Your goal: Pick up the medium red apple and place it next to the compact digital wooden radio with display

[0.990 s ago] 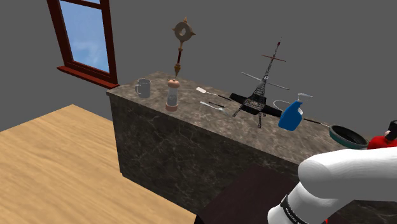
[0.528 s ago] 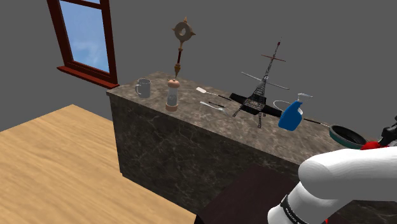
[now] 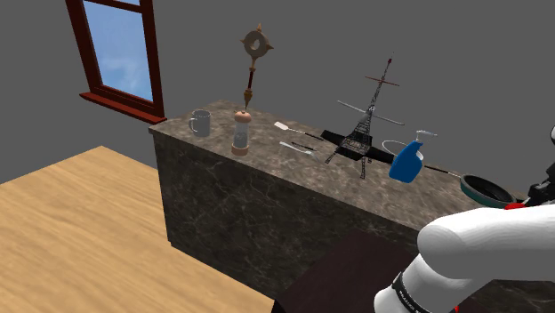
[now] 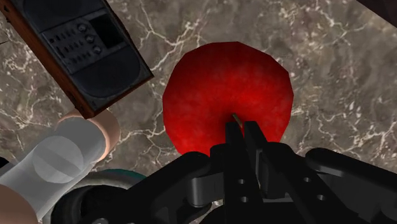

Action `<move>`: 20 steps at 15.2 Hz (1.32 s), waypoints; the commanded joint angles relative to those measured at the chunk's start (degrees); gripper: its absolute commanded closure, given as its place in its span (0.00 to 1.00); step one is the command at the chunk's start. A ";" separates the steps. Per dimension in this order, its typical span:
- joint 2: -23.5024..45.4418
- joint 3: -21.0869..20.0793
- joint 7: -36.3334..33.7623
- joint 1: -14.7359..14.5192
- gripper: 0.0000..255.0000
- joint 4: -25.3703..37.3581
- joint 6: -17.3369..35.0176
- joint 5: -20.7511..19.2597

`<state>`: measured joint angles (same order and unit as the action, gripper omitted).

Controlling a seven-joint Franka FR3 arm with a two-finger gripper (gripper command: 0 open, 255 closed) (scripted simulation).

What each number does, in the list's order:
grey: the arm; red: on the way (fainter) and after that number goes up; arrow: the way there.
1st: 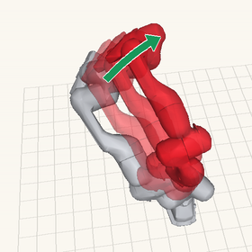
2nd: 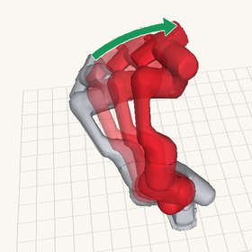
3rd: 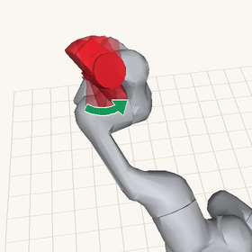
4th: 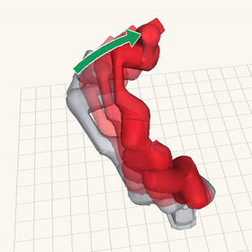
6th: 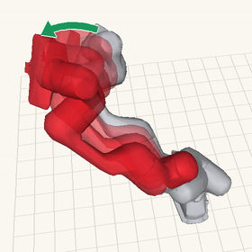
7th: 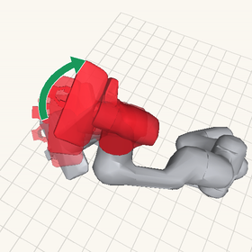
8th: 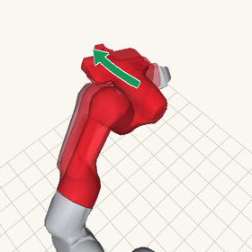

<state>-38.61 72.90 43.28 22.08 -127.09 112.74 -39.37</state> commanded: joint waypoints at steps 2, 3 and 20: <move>0.00 0.03 0.01 -0.01 1.00 -0.01 0.04 -0.02; 0.00 0.03 0.01 -0.01 1.00 -0.01 0.04 -0.02; -0.73 -5.65 1.01 2.17 0.00 4.31 -6.66 2.43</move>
<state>-39.33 67.26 44.29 24.25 -122.79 106.10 -36.95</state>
